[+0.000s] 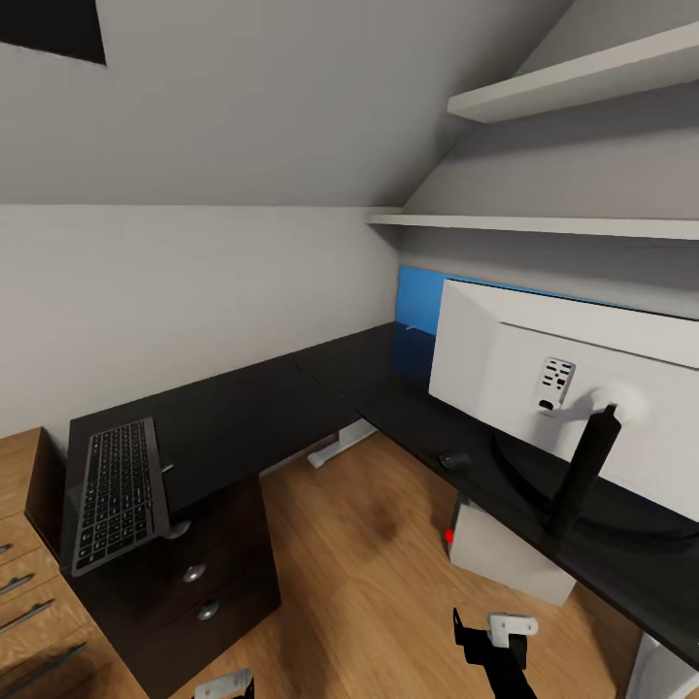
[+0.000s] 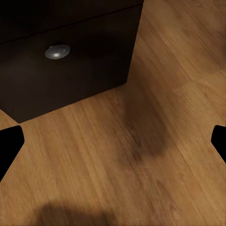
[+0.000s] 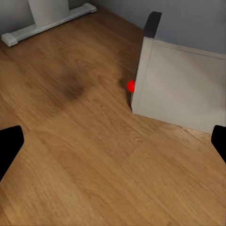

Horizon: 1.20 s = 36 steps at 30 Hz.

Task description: In the bedroom, organize the workspace by keeping the computer under the desk, ensuring the monitor is on the desk, placing the keyboard on the desk next to the monitor, placing the mouse on the desk next to the keyboard, moving the folder from the swivel chair onto the desk next to the mouse, stacking the notebook on top of the folder with the pen on top of the notebook, and positioning the swivel chair next to the desk.

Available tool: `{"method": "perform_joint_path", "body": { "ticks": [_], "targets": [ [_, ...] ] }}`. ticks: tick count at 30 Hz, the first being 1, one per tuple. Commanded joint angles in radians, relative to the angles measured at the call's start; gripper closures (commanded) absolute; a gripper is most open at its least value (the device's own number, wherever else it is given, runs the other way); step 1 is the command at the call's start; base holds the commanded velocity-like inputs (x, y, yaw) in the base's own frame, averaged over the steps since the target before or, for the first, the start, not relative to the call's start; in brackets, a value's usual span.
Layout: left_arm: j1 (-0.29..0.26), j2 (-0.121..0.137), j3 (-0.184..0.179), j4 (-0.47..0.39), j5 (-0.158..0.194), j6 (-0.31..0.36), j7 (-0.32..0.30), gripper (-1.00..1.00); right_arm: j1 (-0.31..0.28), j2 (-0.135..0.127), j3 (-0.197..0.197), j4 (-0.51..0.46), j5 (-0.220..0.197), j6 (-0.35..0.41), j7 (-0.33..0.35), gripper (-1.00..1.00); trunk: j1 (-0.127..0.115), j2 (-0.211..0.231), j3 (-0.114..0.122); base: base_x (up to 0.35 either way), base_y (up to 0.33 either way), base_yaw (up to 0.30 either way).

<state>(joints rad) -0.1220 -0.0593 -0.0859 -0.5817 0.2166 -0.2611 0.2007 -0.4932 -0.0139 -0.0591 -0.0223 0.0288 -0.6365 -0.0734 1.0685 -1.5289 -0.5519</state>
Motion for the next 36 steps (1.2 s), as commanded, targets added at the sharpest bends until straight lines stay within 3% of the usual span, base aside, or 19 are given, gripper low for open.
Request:
{"method": "perform_joint_path", "body": {
  "ticks": [1, 23, 36],
  "targets": [
    [-0.001, 0.001, -0.008, 0.000, 0.009, -0.004, 0.008, -1.00, -0.001, 0.000, -0.005, 0.001, 0.003, -0.003, 0.000, -1.00, 0.000, -0.001, -0.001, 0.000, 0.000, -0.002],
    [-0.001, 0.001, -0.008, 0.000, 0.009, -0.004, 0.008, -1.00, -0.001, 0.000, -0.005, 0.001, 0.004, -0.003, -0.002, -1.00, 0.000, -0.001, -0.001, 0.001, 0.000, 0.000],
    [-0.001, 0.001, -0.008, 0.000, 0.008, -0.004, 0.008, -1.00, -0.001, 0.000, -0.005, 0.000, 0.003, -0.003, -0.002, -1.00, 0.000, -0.001, -0.001, 0.170, 0.108, 0.000]
  ]
}}
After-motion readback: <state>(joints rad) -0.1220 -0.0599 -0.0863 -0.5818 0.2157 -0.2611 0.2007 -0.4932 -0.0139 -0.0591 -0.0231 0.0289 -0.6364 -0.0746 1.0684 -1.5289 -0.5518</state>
